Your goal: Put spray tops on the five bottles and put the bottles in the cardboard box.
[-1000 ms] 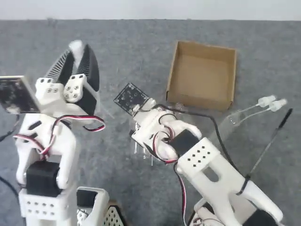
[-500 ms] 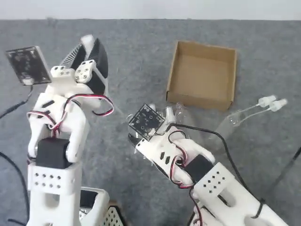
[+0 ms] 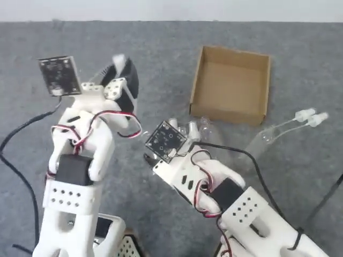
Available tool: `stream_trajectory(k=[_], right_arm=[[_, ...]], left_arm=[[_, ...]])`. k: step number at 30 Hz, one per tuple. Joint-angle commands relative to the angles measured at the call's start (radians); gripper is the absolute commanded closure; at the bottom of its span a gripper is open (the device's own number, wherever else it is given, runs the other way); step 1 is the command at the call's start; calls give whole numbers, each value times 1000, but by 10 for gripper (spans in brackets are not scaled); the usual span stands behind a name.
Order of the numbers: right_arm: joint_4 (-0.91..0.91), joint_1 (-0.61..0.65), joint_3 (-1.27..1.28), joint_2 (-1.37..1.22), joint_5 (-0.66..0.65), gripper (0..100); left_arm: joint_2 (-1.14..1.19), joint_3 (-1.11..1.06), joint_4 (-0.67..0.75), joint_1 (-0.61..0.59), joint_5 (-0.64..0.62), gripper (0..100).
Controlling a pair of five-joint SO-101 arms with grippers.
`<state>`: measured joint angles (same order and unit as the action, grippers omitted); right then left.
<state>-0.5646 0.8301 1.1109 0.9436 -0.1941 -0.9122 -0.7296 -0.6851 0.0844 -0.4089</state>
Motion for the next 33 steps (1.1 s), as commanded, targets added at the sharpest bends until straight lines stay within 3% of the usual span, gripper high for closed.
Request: stream_trajectory(k=[1, 7, 10, 15, 20, 25, 33], right_arm=[[28, -2, 5, 39, 8, 993], [196, -44, 14, 31, 43, 993], [277, -74, 43, 38, 133, 993], [403, -77, 107, 35, 155, 993], [414, -77, 110, 28, 155, 993], [414, -77, 115, 28, 155, 993], [412, -79, 115, 28, 152, 993]], left_arm=[[-12, -4, -54, 26, -6, 989], [-12, -12, -129, 92, -6, 989], [-12, -12, -157, 94, -6, 989], [-28, -13, -209, 94, -3, 988], [-155, -84, -209, 95, 46, 973], [-242, -122, -216, 94, 98, 846], [-276, 10, -307, 75, 149, 837]])
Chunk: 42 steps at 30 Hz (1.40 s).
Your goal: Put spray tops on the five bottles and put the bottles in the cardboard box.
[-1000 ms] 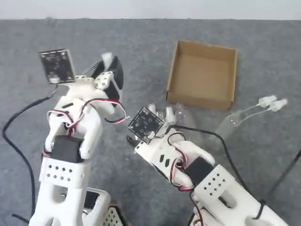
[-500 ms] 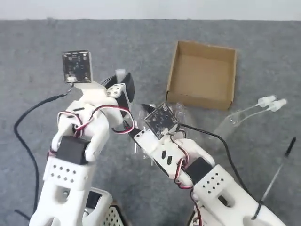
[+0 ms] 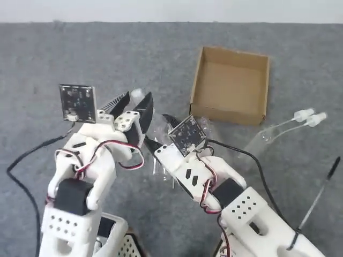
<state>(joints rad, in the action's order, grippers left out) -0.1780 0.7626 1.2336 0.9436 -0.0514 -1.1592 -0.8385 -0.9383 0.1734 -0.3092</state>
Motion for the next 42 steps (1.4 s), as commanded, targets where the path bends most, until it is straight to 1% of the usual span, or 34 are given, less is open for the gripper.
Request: stream_trajectory(k=[1, 7, 10, 14, 17, 22, 34, 38, 42], right_arm=[[25, -12, -8, 28, 9, 993], [24, -35, -9, 28, 9, 993], [24, -74, -12, 39, 11, 993], [24, -88, -14, 39, 9, 993], [-21, -71, -14, 39, 8, 993], [-114, -38, -48, 39, 8, 993], [-125, -30, -41, 39, 6, 993], [-125, -30, -40, 39, 6, 993], [-125, -31, -40, 39, 6, 993]], left_arm=[[-29, 136, -61, -35, 55, 837], [-35, 142, -71, -221, 58, 837], [-35, 111, -77, -259, 55, 840], [-35, 5, -44, -245, 5, 839], [-32, -71, 20, -247, 31, 839], [-34, -165, 107, -241, 32, 838], [-34, -166, 114, -143, 37, 837], [-34, -165, 114, -74, 89, 837], [-35, -163, 114, -52, 100, 837]])
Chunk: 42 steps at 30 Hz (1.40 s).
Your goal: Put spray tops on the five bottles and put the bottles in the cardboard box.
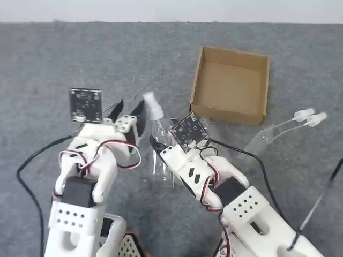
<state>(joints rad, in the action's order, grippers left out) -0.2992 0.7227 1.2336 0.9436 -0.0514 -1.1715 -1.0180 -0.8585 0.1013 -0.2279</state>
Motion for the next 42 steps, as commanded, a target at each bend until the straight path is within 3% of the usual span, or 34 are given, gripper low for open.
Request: stream_trajectory(k=[1, 16, 22, 31, 37, 42], right_arm=[[-4, 5, -40, 39, 6, 993], [-2, -53, -77, 36, 6, 993], [-24, -189, -356, -42, 9, 993], [-219, -183, -806, -410, 14, 993], [-302, -130, -879, -469, 14, 993], [-357, -122, -891, -469, 15, 993]], left_arm=[[-23, 16, 34, 20, 18, 837], [-25, 142, -38, -9, 81, 837], [-83, 136, -138, -5, 101, 837], [-318, -93, -57, 17, 135, 836], [-351, -157, -49, 135, 138, 774], [-356, -159, -49, 140, 132, 731]])
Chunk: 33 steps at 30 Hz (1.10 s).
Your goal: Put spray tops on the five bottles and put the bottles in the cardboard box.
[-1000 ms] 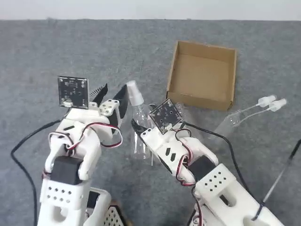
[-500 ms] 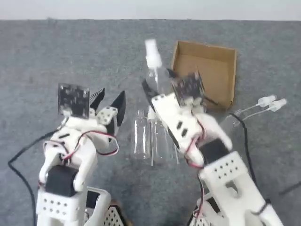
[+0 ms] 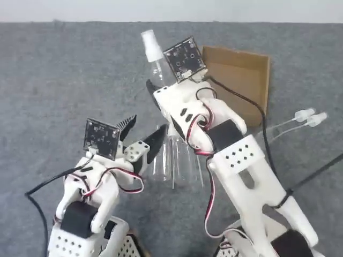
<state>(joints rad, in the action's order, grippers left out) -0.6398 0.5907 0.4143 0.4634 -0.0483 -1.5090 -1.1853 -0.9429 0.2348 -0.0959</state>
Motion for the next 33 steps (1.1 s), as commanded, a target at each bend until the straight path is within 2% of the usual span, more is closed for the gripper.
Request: stream_trajectory(k=[1, 8, 15, 25, 29, 33], right_arm=[[-19, 12, -71, 13, 12, 993], [-116, 88, -69, 111, 60, 993], [-248, 96, -66, 202, 60, 993], [-257, 94, 29, 351, 55, 993], [-255, 74, 61, 380, 54, 993], [-194, -28, 51, 343, 54, 993]], left_arm=[[-18, 8, 35, 8, 0, 727], [-18, -61, 140, 5, -29, 676], [-18, -64, 140, 5, -29, 676], [-14, -65, 140, 5, -29, 676], [-12, -65, 140, 5, -29, 676], [-15, -67, 135, 8, -28, 677]])
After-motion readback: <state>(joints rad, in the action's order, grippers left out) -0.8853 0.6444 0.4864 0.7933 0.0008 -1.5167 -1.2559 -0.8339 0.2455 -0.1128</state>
